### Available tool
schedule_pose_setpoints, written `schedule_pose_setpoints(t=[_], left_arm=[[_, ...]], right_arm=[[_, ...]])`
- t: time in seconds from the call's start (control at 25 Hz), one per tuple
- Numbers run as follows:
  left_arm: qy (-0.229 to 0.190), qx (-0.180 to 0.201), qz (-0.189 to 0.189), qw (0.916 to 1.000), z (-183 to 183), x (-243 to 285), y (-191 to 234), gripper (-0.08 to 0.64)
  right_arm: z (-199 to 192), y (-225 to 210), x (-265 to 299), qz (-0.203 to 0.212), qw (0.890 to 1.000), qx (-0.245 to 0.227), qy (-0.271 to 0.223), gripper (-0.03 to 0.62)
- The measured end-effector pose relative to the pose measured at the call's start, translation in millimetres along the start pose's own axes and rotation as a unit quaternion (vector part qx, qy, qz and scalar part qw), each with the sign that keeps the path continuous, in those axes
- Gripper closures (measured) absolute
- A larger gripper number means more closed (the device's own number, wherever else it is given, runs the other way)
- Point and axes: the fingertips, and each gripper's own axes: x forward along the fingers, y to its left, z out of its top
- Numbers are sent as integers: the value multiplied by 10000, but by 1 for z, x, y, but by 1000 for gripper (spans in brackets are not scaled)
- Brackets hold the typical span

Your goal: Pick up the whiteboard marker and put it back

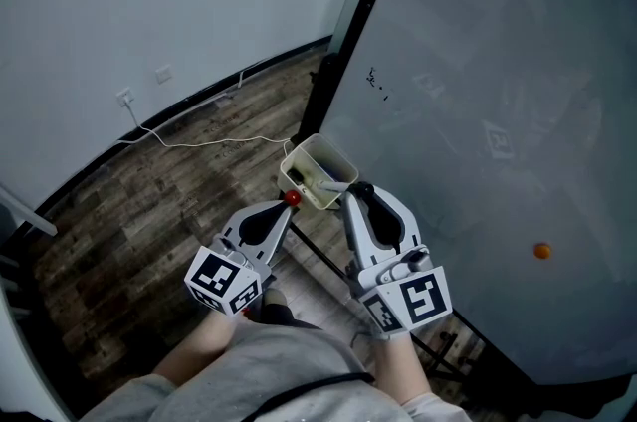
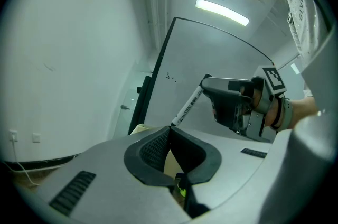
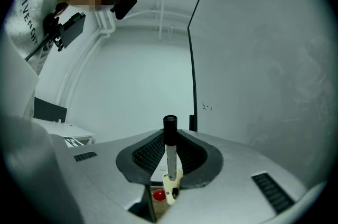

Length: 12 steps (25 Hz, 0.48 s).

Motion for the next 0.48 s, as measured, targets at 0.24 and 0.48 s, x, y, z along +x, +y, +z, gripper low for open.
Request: schedule_pose_setpoints(t=[0.24, 0.48], left_arm=[[2, 15, 6, 10000, 3, -2, 0, 545], [1, 10, -12, 10000, 3, -3, 0, 545]], right_arm=[[0, 1, 0, 5, 10000, 63, -19, 515], [0, 3, 0, -2, 10000, 61, 3, 515]])
